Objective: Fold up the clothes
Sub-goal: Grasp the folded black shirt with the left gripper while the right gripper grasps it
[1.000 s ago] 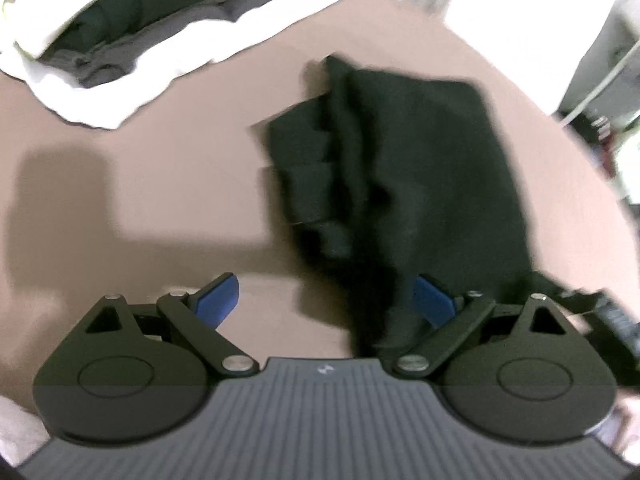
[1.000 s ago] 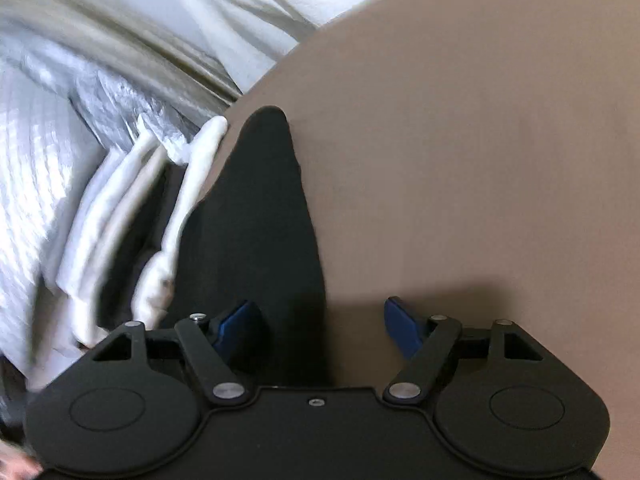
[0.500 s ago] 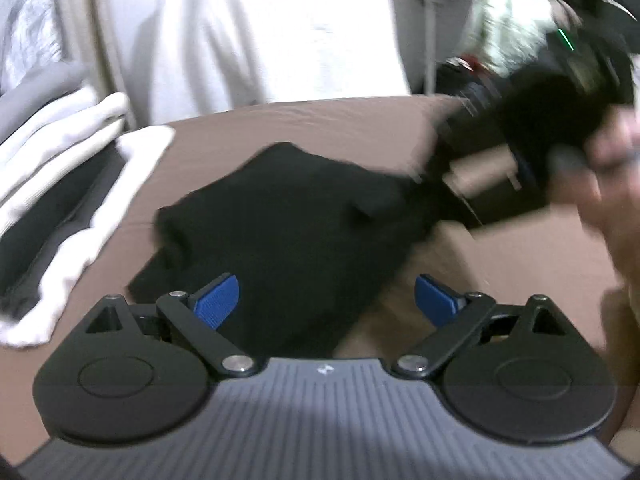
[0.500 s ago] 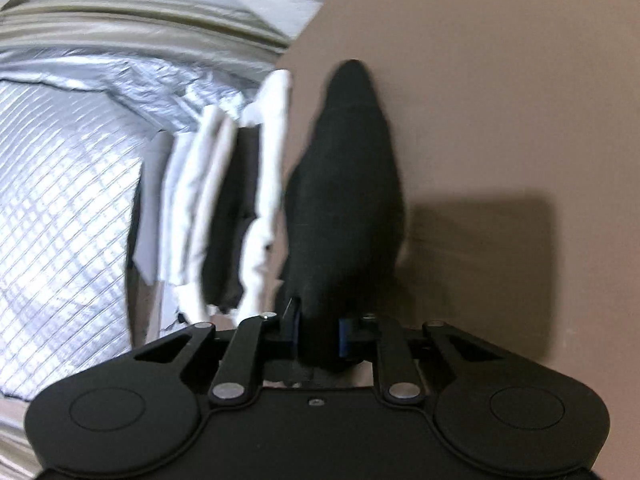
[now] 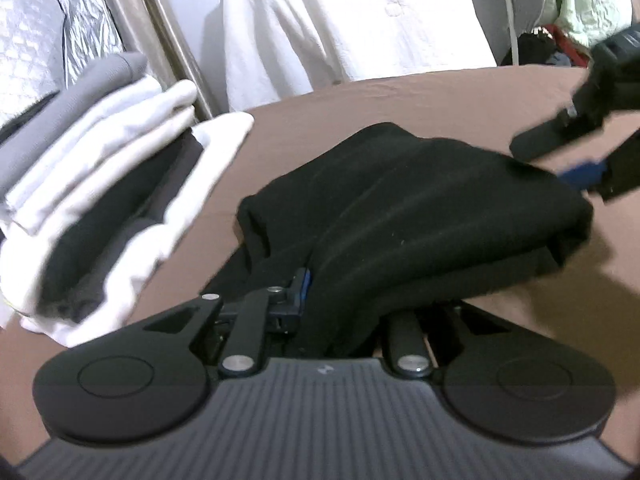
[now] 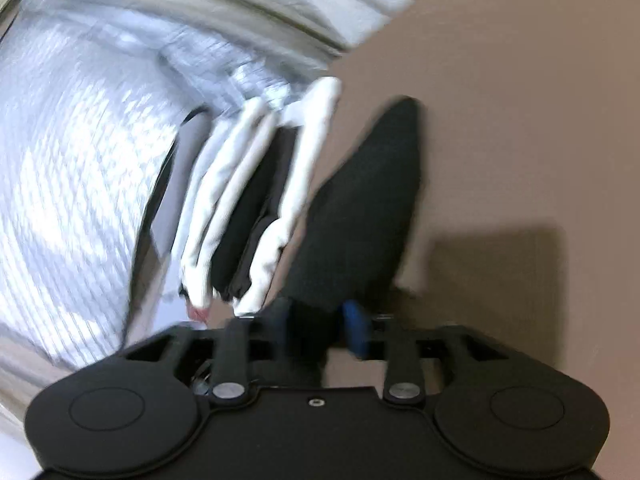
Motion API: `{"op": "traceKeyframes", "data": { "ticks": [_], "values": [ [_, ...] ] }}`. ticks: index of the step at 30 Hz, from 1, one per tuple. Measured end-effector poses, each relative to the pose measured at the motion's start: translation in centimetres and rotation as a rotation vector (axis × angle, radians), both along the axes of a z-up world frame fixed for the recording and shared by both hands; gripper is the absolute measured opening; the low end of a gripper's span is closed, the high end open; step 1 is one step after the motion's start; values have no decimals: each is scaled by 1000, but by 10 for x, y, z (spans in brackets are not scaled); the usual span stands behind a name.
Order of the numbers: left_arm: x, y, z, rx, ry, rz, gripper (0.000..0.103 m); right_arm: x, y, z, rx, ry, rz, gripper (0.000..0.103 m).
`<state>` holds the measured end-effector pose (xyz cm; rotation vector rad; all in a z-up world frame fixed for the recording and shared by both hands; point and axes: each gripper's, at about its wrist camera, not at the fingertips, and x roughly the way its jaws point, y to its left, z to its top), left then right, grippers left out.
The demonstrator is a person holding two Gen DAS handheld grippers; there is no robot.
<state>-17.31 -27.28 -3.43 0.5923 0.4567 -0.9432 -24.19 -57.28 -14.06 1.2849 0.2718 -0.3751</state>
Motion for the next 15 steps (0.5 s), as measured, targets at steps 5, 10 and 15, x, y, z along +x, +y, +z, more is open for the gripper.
{"op": "traceKeyframes", "data": {
  "ticks": [5, 10, 15],
  "values": [
    [17, -1, 9, -18, 71, 25, 17, 7, -34, -27, 223, -69, -66, 74],
    [45, 6, 15, -85, 174, 29, 17, 58, -81, -36, 245, -36, -82, 80],
    [71, 15, 18, -132, 272, 46, 17, 122, -128, -52, 222, 2, -75, 35]
  ]
}}
